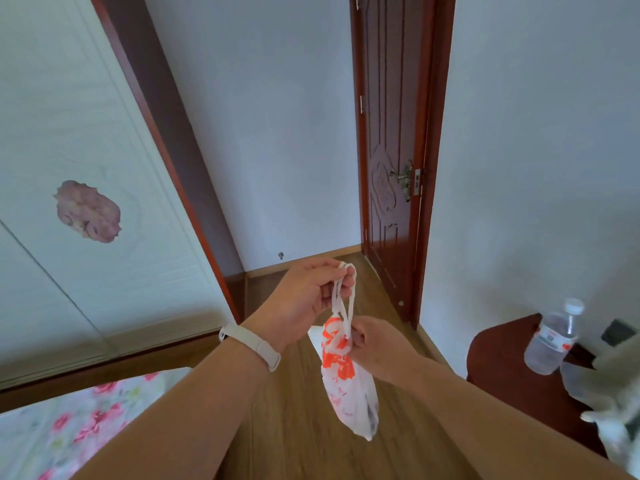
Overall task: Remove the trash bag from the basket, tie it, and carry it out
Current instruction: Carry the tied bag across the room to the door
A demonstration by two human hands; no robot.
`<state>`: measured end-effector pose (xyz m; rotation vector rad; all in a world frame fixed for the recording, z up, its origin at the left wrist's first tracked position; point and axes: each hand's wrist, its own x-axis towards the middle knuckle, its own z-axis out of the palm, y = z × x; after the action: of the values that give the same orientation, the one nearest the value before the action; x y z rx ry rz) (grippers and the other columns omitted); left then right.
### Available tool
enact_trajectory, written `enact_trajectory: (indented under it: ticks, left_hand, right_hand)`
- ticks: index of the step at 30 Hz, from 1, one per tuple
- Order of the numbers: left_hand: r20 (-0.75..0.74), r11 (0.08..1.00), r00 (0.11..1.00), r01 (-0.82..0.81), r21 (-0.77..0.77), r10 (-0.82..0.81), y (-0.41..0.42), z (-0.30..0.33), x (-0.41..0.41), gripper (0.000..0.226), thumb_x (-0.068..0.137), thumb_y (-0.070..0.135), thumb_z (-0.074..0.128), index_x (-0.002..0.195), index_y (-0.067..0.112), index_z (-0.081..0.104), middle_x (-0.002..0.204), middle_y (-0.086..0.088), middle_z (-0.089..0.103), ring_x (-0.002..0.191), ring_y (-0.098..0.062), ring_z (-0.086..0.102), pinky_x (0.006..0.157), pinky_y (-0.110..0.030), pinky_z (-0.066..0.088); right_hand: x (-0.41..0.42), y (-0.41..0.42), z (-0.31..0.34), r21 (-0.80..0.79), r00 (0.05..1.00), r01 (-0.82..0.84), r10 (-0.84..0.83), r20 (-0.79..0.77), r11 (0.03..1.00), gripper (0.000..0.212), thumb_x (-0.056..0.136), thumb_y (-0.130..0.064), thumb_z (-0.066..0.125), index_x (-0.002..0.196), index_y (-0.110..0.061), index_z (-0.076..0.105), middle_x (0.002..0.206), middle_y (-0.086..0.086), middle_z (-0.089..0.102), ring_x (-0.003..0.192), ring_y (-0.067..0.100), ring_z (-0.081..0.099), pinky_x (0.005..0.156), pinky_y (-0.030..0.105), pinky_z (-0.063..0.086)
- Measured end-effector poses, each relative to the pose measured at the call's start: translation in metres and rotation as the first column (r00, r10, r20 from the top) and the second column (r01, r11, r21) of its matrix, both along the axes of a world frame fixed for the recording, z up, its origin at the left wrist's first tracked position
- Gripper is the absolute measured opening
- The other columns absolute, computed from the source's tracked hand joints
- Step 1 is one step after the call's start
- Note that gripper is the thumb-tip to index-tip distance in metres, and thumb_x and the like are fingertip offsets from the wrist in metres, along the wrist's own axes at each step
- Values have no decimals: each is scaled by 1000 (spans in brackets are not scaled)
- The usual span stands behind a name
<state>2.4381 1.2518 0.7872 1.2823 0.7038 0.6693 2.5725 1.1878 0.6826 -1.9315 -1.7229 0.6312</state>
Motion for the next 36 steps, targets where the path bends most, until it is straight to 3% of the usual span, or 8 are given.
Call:
enact_trajectory:
  ticks: [7, 11, 14, 16, 18, 27, 33, 36]
  left_hand:
    - [6, 989, 990, 142, -39, -142, 108, -21, 37, 19, 94, 10, 56, 94, -1, 72, 75, -10, 66, 65, -17, 60, 70, -29, 51]
    - [39, 963, 965, 262, -59, -260, 176, -29, 59, 20, 93, 10, 56, 96, -2, 71, 77, -11, 66, 66, -17, 61, 65, -27, 51]
    - [44, 943, 945, 325, -77, -323, 224, -28, 70, 19, 93, 11, 58, 95, 0, 72, 78, -10, 67, 68, -16, 62, 66, -27, 52]
    - [43, 932, 935, 355, -76, -353, 255, -24, 77, 18, 93, 11, 58, 94, 1, 72, 79, -9, 68, 68, -16, 63, 67, -27, 54]
    - [40, 930, 931, 364, -60, -362, 275, -19, 83, 17, 93, 10, 58, 93, 1, 73, 79, -9, 68, 69, -16, 64, 66, -26, 54]
    - [62, 901, 900, 433, -28, -431, 370, -8, 142, 18, 93, 11, 57, 94, 1, 72, 79, -9, 68, 69, -16, 63, 68, -26, 54]
    - [9, 899, 904, 425, -102, -427, 421, -42, 199, 20, 92, 12, 57, 91, 0, 73, 78, -10, 68, 67, -16, 63, 62, -25, 52]
    - [-58, 896, 897, 431, -106, -438, 446, -56, 234, 22, 91, 13, 56, 88, 2, 74, 80, -11, 68, 69, -17, 63, 64, -27, 53]
  right_hand:
    - [31, 78, -18, -69, 995, 82, -86, -53, 994, 11, 94, -43, 57, 90, -34, 55, 94, -13, 67, 79, 10, 66, 86, 20, 55]
    - [43, 135, -27, -120, 964, 224, -238, -119, 967, 20, 94, -39, 58, 106, -24, 63, 107, -6, 70, 83, 9, 64, 71, 10, 49]
    - [47, 177, -26, -129, 934, 295, -314, -168, 947, 17, 93, -38, 61, 105, -26, 64, 102, -10, 70, 87, 13, 69, 82, 20, 57]
    - [49, 206, -22, -129, 913, 335, -355, -199, 933, 16, 94, -33, 61, 107, -24, 63, 99, -11, 69, 79, 8, 67, 68, 9, 53]
    - [53, 228, -15, -100, 920, 365, -375, -111, 926, 22, 94, -36, 60, 113, -24, 62, 104, -11, 69, 77, 7, 63, 57, 6, 44]
    - [97, 321, -6, -65, 898, 416, -421, -125, 907, 24, 94, -37, 60, 114, -24, 61, 110, -10, 69, 90, 12, 64, 86, 21, 50]
    - [149, 365, -45, -126, 901, 394, -409, -144, 911, 27, 95, -37, 59, 119, -26, 60, 113, -11, 69, 96, 13, 66, 88, 22, 51]
    - [180, 389, -61, -171, 891, 391, -419, -174, 904, 20, 94, -37, 61, 111, -27, 62, 104, -12, 70, 86, 11, 66, 80, 17, 52]
